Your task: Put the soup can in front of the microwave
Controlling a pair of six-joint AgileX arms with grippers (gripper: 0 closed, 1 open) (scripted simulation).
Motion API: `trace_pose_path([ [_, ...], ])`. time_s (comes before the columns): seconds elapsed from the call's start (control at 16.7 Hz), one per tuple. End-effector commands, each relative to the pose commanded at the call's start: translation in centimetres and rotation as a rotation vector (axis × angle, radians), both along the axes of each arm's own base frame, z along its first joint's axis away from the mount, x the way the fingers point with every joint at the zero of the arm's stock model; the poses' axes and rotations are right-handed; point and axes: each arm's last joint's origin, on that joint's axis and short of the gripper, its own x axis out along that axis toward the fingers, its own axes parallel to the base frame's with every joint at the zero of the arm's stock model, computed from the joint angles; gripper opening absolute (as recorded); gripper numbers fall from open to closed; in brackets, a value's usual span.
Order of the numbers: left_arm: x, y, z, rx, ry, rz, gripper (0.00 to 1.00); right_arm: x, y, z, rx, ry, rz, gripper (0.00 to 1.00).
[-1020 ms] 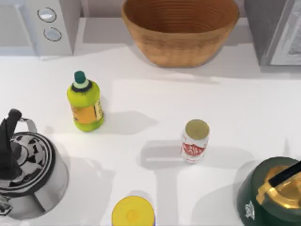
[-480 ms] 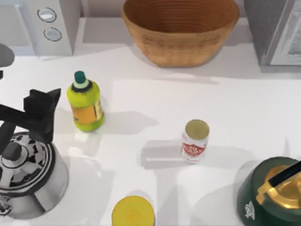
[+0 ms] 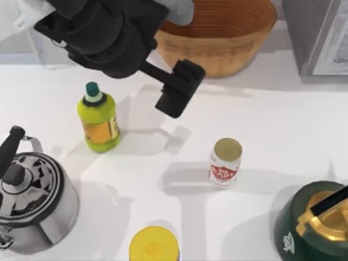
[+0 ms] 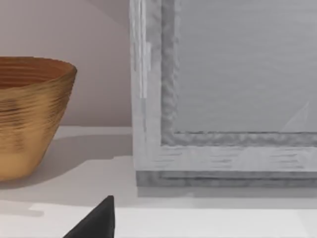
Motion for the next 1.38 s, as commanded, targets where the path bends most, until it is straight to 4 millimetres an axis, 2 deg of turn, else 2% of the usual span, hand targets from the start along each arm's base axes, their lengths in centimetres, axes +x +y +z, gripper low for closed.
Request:
trace_pose_path([
  [0.3, 3.3, -8.6, -4.7, 0.192, 0.219, -0.097, 1.0, 0.0, 0.0, 0.0, 0.0, 0.0, 0.0, 1.0],
  [0.48, 4.4, -12.2, -7.8, 0.275, 0.289, -0.124, 1.0, 0.0, 0.0, 0.0, 0.0, 0.0, 0.0, 1.0],
  [0.6, 4.9, -13.9, -9.5, 0.31, 0.313, -0.132, 1.0, 0.0, 0.0, 0.0, 0.0, 0.0, 0.0, 1.0],
  [0.9, 5.5, -15.8, -11.8, 0.354, 0.336, -0.134, 1.0, 0.0, 0.0, 0.0, 0.0, 0.0, 0.0, 1.0],
  [1.38, 5.7, -15.8, -12.3, 0.354, 0.337, -0.131, 1.0, 0.0, 0.0, 0.0, 0.0, 0.0, 0.0, 1.0],
])
